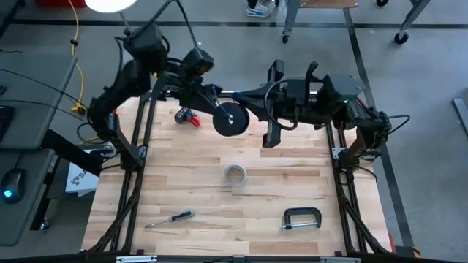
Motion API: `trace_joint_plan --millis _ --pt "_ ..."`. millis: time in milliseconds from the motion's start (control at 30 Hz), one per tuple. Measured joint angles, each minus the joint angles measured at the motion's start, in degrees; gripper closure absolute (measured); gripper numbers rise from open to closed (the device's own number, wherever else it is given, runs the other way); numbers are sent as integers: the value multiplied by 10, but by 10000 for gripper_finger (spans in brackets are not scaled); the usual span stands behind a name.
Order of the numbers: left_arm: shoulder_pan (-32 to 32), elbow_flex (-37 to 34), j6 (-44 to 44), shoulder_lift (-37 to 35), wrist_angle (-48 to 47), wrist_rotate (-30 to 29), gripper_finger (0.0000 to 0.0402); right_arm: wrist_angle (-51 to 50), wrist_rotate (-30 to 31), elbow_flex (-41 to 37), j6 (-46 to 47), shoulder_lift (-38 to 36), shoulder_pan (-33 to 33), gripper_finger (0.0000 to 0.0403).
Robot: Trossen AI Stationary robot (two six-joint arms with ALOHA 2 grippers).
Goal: Coil cords
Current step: Coil the blue wire on the spool
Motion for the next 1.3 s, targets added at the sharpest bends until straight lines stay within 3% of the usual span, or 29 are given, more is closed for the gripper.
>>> trace_joint_plan --millis 200,467,767,900,1200,1300 --pt "-28 0 -69 30 120 29 397 -10 -58 0 15 1 -13 403" --pt "-37 0 -61 42 172 34 397 -4 -64 0 49 2 -12 399" --pt "-20 0 -32 42 232 19 397 6 -64 0 70 2 -13 309" --pt "-17 0 2 43 240 -1 397 6 -64 0 69 2 -13 287" --pt "-17 0 46 42 262 -41 397 14 -61 0 66 7 -12 286" --pt "-17 0 46 42 262 -41 397 19 -57 0 65 12 -12 305"
